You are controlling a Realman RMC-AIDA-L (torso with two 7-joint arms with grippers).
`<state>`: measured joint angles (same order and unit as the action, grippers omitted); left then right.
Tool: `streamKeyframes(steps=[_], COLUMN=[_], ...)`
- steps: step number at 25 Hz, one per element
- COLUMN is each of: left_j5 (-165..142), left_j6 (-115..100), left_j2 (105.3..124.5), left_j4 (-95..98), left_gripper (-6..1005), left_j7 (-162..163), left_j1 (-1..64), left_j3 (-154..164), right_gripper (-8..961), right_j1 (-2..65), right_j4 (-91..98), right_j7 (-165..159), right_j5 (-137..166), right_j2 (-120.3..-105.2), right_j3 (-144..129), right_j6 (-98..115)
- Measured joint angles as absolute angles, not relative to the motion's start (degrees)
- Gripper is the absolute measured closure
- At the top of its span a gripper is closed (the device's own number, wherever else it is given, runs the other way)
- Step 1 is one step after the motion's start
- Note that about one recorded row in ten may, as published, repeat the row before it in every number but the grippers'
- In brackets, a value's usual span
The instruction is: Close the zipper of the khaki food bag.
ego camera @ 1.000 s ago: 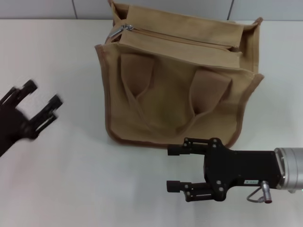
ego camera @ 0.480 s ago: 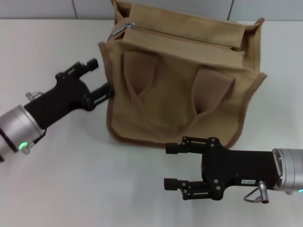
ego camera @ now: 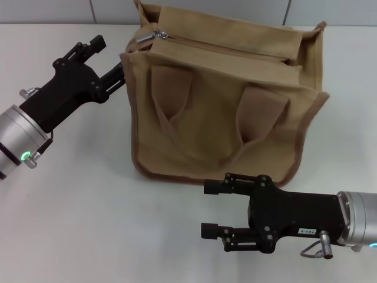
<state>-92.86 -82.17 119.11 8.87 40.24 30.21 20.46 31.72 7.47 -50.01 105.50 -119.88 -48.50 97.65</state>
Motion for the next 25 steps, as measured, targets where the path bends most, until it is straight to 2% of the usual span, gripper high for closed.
streamKeyframes(steps=[25], left_j5=[-87.8], left_j6=[-85.3], left_j2=[119.02], left_j4=[5.3], left_gripper=[330], left_j7=[36.8], left_j1=[29.5], left_j3=[19.9], right_gripper=[199], right_j1=[31.1], right_j4=[7.3], right_j7=[-50.0], right_j5=[105.4], right_j2=[-119.88], right_j3=[-47.8], right_j6=[97.6])
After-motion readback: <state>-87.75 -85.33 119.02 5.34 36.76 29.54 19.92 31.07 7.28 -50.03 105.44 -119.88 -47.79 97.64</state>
